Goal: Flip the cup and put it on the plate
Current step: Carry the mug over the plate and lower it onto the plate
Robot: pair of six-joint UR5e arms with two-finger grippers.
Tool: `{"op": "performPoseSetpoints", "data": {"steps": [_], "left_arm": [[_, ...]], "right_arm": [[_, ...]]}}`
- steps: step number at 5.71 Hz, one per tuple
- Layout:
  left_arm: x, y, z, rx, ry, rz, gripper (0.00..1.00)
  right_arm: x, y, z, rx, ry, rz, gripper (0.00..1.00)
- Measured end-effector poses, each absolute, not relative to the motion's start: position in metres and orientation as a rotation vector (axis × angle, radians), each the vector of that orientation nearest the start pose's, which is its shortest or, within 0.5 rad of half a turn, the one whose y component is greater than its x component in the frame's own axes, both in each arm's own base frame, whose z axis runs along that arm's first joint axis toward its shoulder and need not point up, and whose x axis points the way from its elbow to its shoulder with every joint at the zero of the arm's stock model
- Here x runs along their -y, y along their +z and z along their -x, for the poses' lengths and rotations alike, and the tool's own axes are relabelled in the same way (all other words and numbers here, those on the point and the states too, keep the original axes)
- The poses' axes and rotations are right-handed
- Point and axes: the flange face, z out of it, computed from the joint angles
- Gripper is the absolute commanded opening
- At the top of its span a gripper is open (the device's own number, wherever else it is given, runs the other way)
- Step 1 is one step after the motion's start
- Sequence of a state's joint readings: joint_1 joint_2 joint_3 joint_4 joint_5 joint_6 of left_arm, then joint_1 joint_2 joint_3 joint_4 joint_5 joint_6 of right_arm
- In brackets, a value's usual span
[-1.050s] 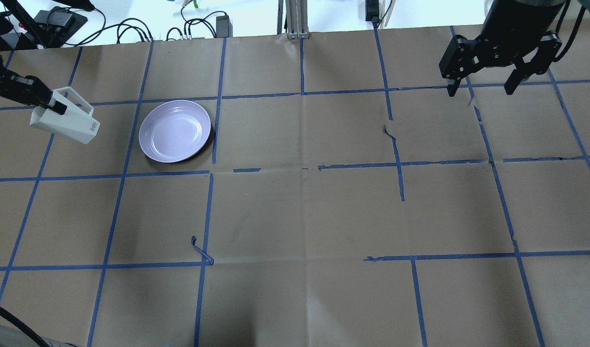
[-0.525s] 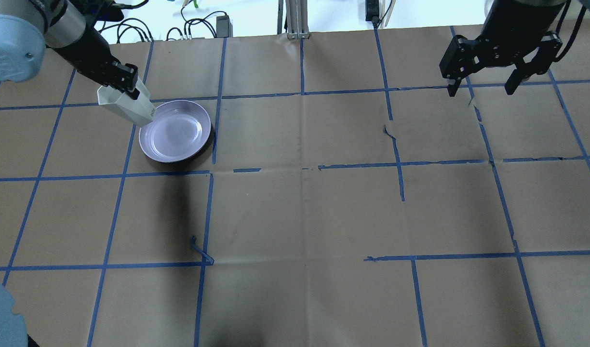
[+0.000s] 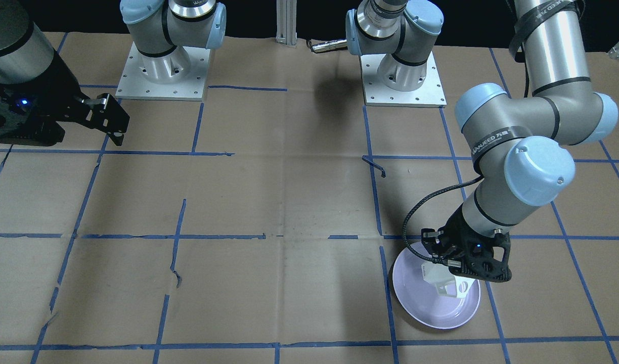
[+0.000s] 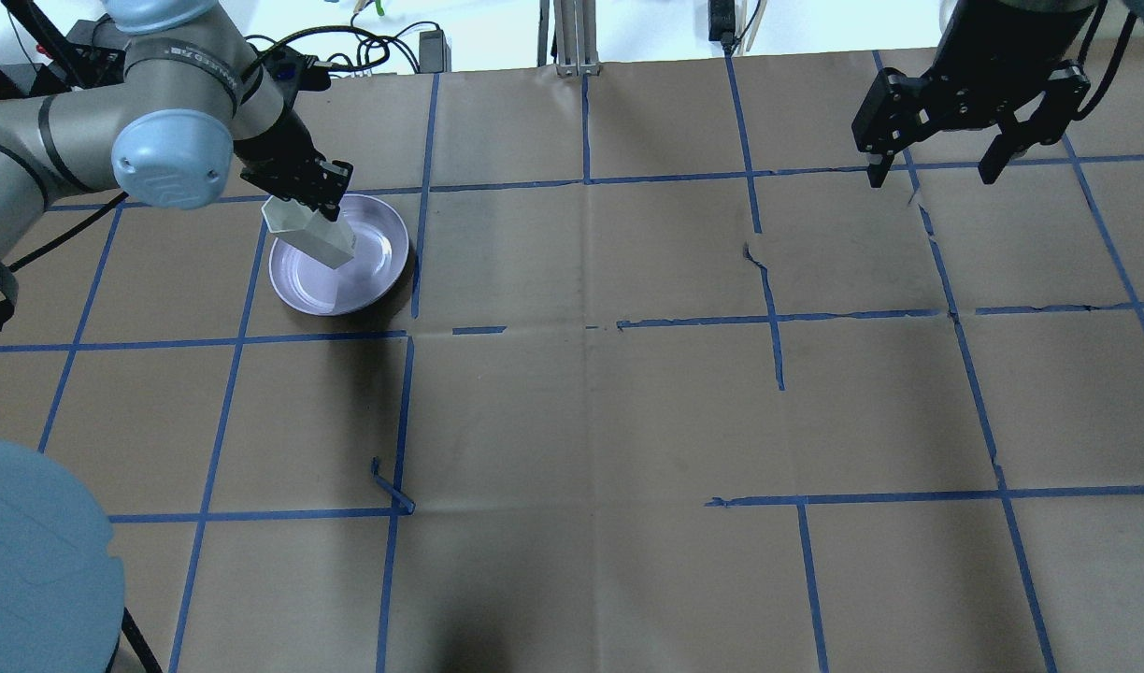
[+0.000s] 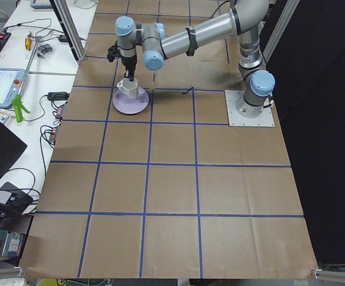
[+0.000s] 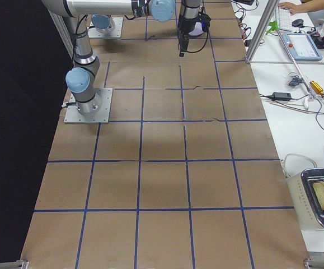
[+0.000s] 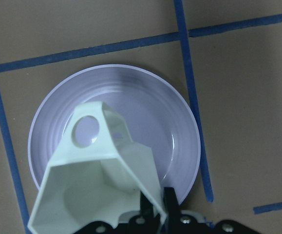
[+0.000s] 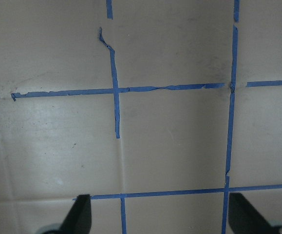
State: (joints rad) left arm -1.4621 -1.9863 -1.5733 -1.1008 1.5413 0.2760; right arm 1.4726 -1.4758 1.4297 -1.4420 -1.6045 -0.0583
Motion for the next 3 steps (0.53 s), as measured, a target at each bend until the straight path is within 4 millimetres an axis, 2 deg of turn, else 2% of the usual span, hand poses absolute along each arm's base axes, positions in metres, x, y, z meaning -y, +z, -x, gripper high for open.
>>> {"op": "performPoseSetpoints", "data": {"steps": [1, 3], "left_arm": [[0.6451, 0.2831, 0.0758, -3.143, -0.081, -0.264, 0.03], [0.6415, 0.2738, 0.0757, -3.091, -0.053, -0.26, 0.05]], "right_arm": [[0.5335, 0.4962, -0.078, -3.165, 0.135, -0.061, 1.0], [0.5335, 0.4962, -0.078, -3.165, 0.135, -0.061, 1.0]]}}
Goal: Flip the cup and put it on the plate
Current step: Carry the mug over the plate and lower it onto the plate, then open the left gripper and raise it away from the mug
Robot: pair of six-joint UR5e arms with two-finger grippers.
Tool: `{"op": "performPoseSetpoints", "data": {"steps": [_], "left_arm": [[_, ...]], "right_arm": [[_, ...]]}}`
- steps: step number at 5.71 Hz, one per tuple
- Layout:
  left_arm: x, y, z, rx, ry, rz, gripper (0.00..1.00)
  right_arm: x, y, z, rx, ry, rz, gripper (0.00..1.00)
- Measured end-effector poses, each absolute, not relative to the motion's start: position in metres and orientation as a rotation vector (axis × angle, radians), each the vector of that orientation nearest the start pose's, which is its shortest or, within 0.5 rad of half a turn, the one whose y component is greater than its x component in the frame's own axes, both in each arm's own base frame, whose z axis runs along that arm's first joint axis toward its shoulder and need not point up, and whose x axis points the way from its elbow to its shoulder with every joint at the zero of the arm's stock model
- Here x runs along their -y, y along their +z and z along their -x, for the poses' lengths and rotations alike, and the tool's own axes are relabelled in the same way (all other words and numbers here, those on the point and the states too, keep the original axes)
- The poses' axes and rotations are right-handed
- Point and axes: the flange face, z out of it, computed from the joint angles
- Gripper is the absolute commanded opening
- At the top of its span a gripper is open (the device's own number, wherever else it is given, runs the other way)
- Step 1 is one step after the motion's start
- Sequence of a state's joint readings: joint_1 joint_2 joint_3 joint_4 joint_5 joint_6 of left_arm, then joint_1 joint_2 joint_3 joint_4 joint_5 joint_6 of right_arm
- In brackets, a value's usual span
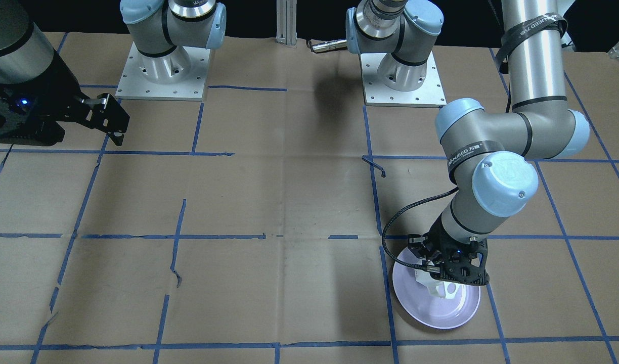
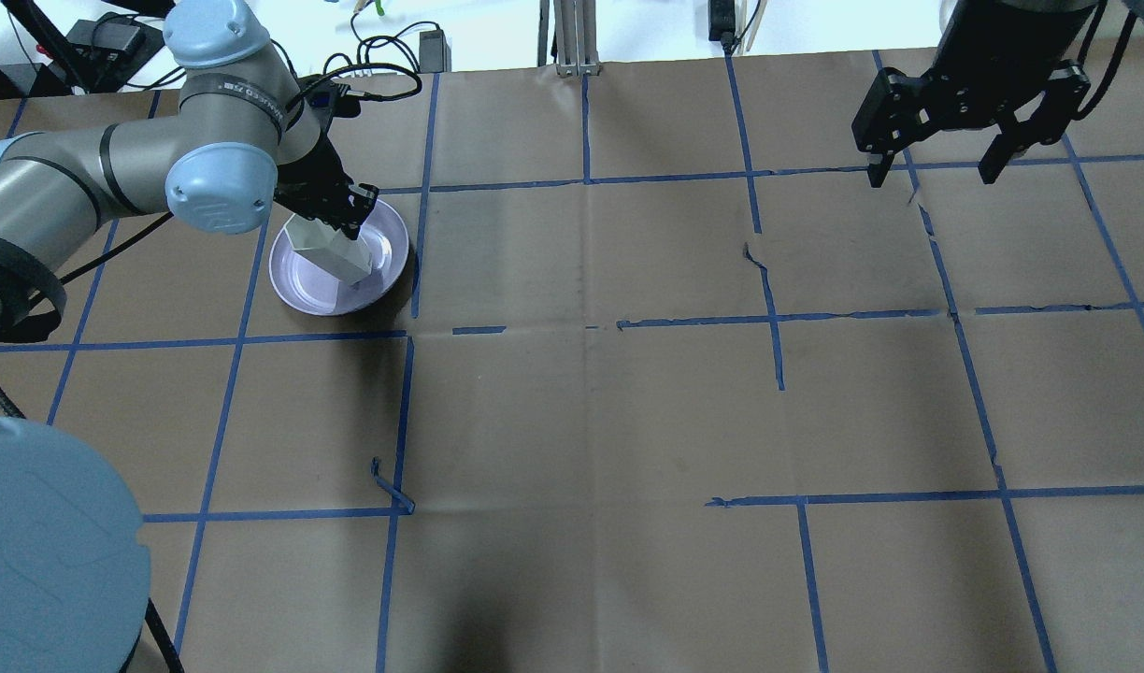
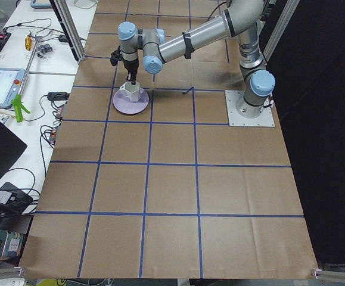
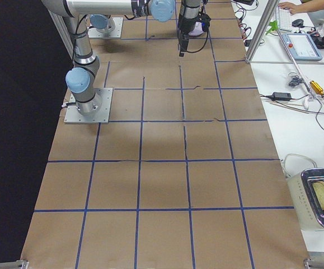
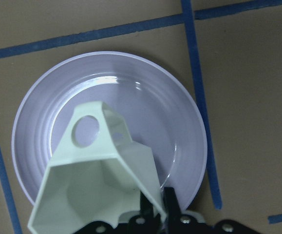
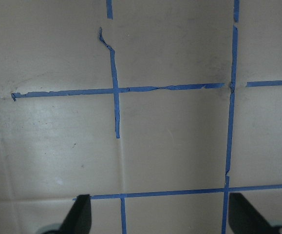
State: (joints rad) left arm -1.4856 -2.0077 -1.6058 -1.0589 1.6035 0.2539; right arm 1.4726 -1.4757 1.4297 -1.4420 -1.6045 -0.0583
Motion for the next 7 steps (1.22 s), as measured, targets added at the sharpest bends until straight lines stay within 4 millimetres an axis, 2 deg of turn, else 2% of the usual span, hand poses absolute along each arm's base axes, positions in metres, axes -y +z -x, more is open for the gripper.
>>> {"op": "performPoseSetpoints", "data": {"steps": [1, 2, 3, 4, 5, 6, 7], "left_arm": [[0.642, 0.271, 0.074, -3.067, -0.043, -0.254, 0.86], [0.643, 0.265, 0.073, -3.062, -0.033, -0.25, 0.98], [0.644, 0.261, 0.073, -3.069, -0.029, -0.247, 0.98], [0.647, 0.266, 0.076, -3.075, -0.049, -0.249, 0.98], [0.646, 0.283, 0.083, -3.076, -0.09, -0.261, 0.98], [0.637, 0.312, 0.095, -3.079, -0.131, -0.254, 0.98], [0.619, 0.352, 0.115, -3.084, -0.157, -0.223, 0.98]], "right_arm": [[0.533, 0.496, -0.078, -3.165, 0.135, -0.061, 1.0], [0.533, 0.496, -0.078, -3.165, 0.135, -0.061, 1.0], [0.533, 0.496, -0.078, -3.165, 0.135, -0.061, 1.0], [0.533, 0.496, -0.078, -3.165, 0.135, -0.061, 1.0], [0.533, 0.496, -0.078, -3.165, 0.135, -0.061, 1.0], [0.534, 0.496, -0.078, -3.165, 0.135, -0.061, 1.0], [0.534, 0.496, -0.078, -3.165, 0.135, -0.061, 1.0]]}}
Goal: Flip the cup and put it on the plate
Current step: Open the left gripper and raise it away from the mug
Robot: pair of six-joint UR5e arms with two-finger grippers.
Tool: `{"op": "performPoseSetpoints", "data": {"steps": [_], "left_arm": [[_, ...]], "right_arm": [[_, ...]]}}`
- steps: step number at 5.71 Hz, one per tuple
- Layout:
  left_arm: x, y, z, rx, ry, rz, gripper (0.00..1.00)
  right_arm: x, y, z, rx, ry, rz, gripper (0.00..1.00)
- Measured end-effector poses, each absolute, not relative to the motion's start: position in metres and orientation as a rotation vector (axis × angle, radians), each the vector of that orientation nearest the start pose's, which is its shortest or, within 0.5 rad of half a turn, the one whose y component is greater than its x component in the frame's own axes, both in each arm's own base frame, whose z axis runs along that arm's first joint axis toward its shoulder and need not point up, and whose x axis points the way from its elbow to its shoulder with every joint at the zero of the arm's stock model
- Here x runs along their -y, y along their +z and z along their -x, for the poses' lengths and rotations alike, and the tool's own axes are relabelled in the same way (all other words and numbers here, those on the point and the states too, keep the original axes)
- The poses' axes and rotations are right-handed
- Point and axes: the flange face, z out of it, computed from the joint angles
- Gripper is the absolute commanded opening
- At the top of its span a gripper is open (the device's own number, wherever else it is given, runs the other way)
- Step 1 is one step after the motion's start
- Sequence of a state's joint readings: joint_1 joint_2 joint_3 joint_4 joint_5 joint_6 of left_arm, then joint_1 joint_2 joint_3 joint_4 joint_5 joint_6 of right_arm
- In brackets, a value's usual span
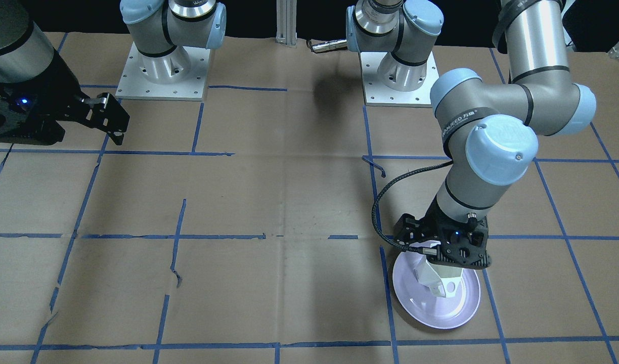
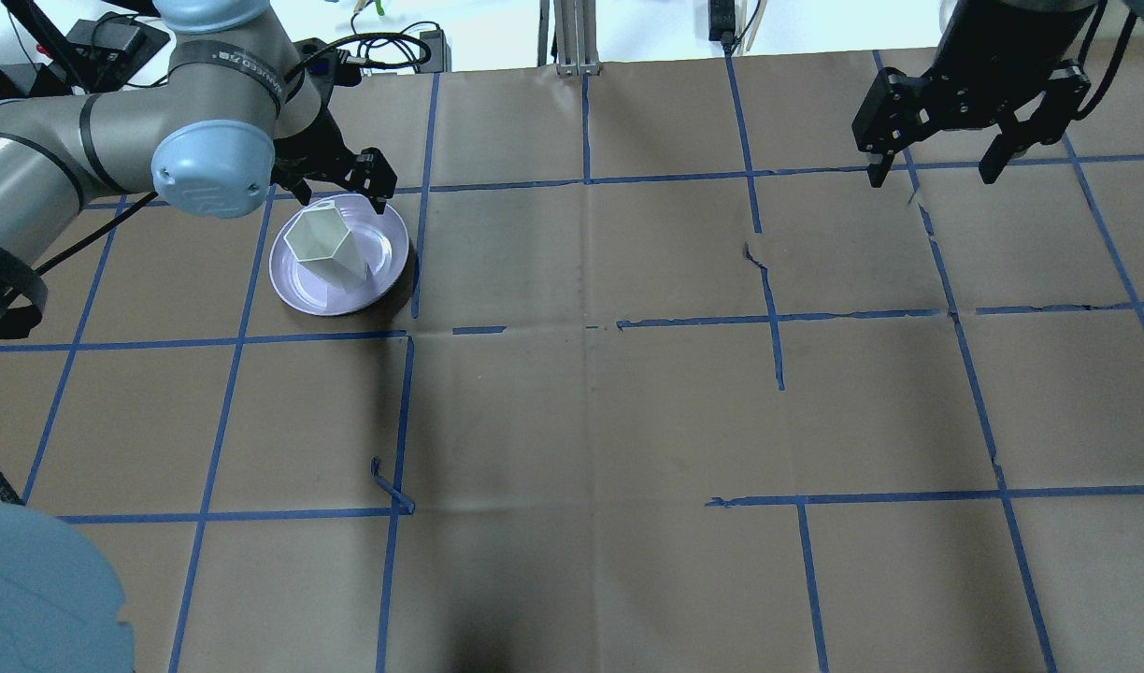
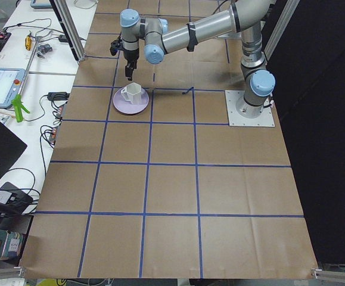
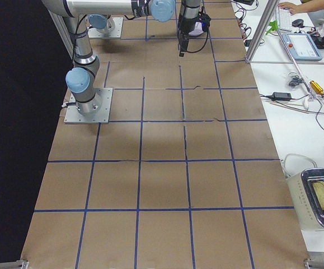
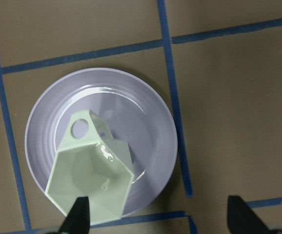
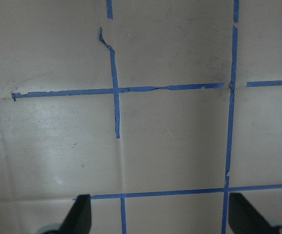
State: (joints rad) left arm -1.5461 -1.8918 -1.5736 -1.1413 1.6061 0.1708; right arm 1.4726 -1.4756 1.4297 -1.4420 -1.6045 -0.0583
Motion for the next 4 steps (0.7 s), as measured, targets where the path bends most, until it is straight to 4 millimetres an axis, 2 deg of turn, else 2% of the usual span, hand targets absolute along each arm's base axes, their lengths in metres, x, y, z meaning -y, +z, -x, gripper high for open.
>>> {"op": "performPoseSetpoints", "data": {"steps": [1, 2, 3, 4], "left_arm": [[0.591, 0.397, 0.136, -3.09, -0.159, -0.212, 0.98], [0.561, 0.436, 0.15, -3.096, -0.143, -0.212, 0.98], [0.533, 0.465, 0.15, -3.106, -0.117, -0.199, 0.98], [0.518, 0.479, 0.144, -3.119, -0.084, -0.186, 0.98]], "right_arm": [[0.534, 0.496, -0.078, -3.165, 0.135, -0.061, 1.0], [0.534, 0.496, -0.078, -3.165, 0.135, -0.062, 1.0], [0.534, 0.496, -0.078, -3.165, 0.135, -0.062, 1.0], [0.534, 0.496, -0.078, -3.164, 0.135, -0.062, 1.0]]}}
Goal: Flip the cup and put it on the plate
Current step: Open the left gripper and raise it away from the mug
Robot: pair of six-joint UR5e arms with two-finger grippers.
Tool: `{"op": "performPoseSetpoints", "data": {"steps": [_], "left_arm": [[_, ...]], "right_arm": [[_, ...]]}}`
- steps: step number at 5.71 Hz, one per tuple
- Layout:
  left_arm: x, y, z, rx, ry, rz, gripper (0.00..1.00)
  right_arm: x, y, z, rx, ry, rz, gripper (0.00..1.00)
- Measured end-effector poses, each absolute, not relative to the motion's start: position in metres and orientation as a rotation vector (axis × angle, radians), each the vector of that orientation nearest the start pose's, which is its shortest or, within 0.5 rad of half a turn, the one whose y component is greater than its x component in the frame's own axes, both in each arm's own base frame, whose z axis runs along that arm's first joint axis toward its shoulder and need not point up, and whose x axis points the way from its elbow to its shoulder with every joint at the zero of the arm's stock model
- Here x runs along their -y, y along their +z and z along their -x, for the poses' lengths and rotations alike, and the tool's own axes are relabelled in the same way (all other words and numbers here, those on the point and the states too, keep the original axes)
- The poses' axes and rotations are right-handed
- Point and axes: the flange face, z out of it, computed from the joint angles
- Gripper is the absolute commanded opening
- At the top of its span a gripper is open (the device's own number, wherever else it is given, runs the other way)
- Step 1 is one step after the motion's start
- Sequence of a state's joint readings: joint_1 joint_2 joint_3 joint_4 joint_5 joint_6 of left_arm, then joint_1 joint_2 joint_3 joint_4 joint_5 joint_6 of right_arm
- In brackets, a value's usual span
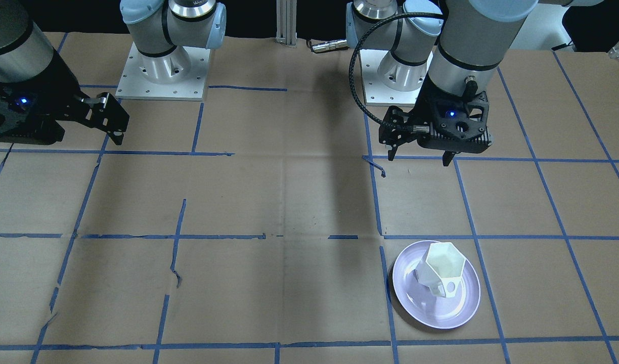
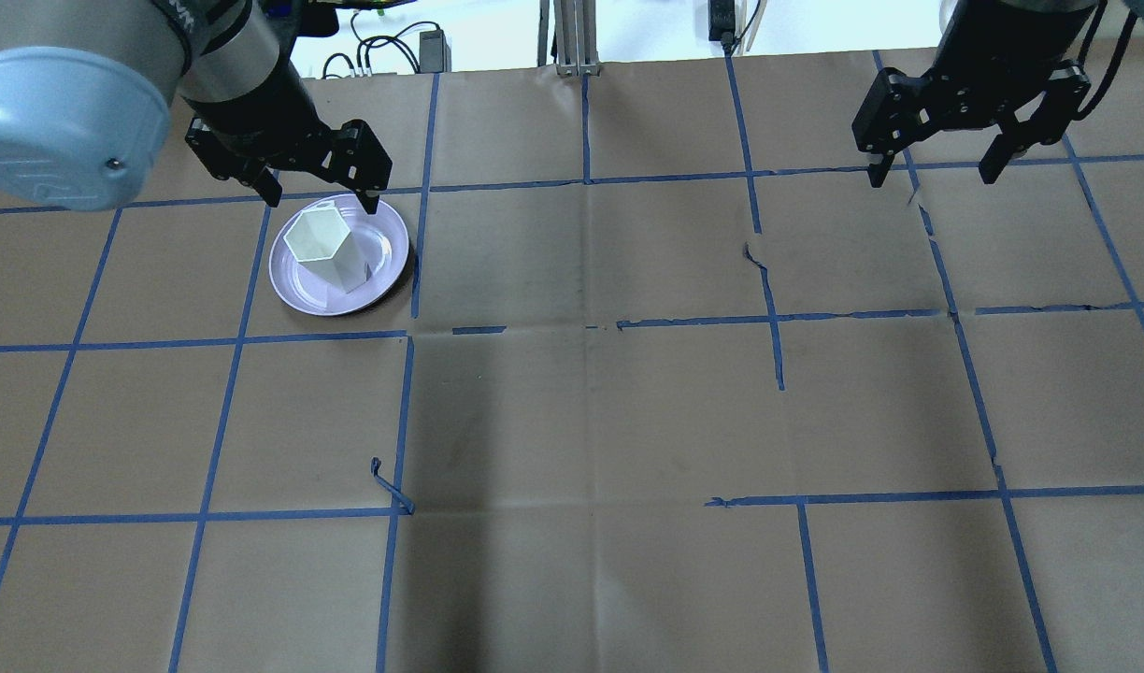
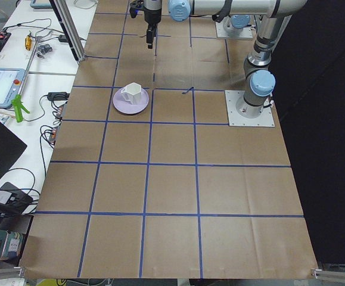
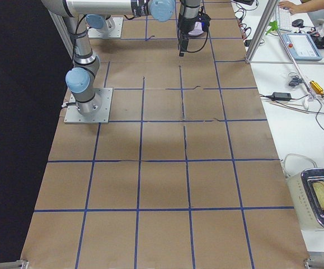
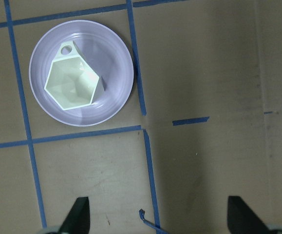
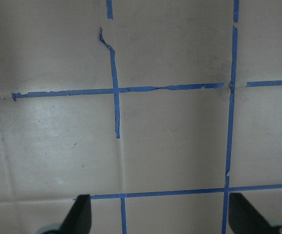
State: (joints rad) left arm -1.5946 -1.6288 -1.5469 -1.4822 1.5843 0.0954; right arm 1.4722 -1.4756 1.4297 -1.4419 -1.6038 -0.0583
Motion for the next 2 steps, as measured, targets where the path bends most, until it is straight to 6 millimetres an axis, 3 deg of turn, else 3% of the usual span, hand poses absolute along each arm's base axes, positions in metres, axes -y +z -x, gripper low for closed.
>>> {"op": "performPoseSetpoints", "data": {"steps": [2], "left_arm": [[0.512, 0.499, 0.133, -3.149, -0.034, -0.162, 0.98]], "right_arm": [[0.533, 0.496, -0.078, -3.165, 0.135, -0.061, 1.0]]}}
